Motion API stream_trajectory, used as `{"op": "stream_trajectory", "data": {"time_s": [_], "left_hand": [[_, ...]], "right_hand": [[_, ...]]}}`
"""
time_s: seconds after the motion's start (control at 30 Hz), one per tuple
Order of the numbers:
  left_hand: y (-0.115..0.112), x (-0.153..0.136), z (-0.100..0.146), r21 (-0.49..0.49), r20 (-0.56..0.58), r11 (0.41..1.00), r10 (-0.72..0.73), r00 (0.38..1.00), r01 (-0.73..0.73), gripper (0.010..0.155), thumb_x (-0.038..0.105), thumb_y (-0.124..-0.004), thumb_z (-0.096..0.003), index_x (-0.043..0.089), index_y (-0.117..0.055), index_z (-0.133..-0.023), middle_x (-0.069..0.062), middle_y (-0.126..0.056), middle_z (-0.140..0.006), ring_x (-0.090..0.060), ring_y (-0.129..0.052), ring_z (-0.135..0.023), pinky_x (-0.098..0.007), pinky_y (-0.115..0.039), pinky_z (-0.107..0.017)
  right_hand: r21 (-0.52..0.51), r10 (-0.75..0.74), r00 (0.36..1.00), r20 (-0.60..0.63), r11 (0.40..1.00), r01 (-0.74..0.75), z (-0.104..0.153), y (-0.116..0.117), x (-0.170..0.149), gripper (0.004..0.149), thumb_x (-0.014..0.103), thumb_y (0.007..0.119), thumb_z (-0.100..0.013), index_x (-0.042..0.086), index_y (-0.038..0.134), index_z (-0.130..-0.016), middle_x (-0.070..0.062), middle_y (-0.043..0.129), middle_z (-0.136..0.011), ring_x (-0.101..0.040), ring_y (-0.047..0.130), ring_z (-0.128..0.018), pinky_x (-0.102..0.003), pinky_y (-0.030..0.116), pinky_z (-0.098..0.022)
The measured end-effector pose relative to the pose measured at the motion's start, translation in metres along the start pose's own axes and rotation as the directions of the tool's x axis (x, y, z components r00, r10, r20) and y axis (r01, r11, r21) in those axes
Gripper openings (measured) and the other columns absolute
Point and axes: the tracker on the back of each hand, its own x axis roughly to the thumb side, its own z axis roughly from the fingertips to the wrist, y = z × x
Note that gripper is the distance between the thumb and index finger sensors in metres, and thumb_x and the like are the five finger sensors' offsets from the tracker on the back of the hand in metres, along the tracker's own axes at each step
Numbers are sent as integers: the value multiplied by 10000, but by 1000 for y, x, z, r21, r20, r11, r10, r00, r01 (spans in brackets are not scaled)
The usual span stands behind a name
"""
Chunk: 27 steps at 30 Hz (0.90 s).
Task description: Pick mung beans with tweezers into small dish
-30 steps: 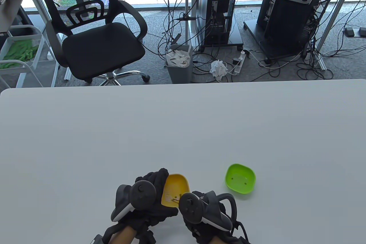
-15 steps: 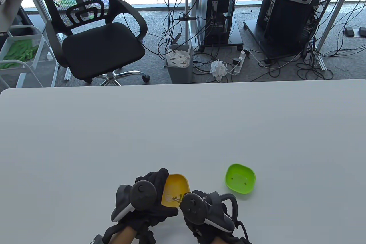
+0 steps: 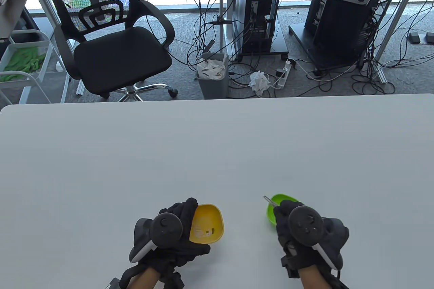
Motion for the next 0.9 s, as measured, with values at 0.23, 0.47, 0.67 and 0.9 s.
{"op": "stream_trajectory", "data": {"time_s": [0.23, 0.47, 0.67, 0.9], "left_hand": [[-1, -1, -1, -2, -4, 1000, -4, 1000, 4, 1186, 603, -981, -339, 152, -240, -1147, -125, -365, -1188, -459, -372, -1122, -684, -226, -767], [-1, -1, 0, -4, -10, 1000, -2, 1000, 2, 1185, 603, -980, -340, 151, -240, -1147, -125, -365, -1188, -459, -371, -1122, -684, -226, -768], [-1, 0, 0, -6, -7, 1000, -4, 1000, 4, 1186, 606, -978, -339, 152, -239, -1147, -126, -365, -1187, -459, -372, -1121, -683, -228, -768], [-1, 0, 1, -4, -7, 1000, -3, 1000, 3, 1186, 608, -978, -337, 153, -240, -1147, -125, -365, -1188, -459, -374, -1121, -684, -228, -767]], "right_hand": [[41, 23, 996, -84, 999, -20, -1, 20, -30, 345, 309, 888, -458, 44, 982, -658, -148, 988, -452, -71, 910, -208, -330, 875, -189], [77, 17, 995, -99, 997, -10, -1, 28, -35, 346, 310, 887, -459, 45, 980, -660, -146, 987, -454, -71, 911, -210, -329, 875, -191], [83, 4, 994, -112, 997, 5, 0, 29, -37, 348, 313, 886, -459, 46, 979, -662, -146, 987, -456, -71, 911, -212, -329, 876, -192], [83, -4, 992, -125, 996, 14, 1, 29, -38, 351, 315, 883, -462, 46, 975, -667, -145, 986, -461, -70, 911, -215, -329, 876, -194]]}}
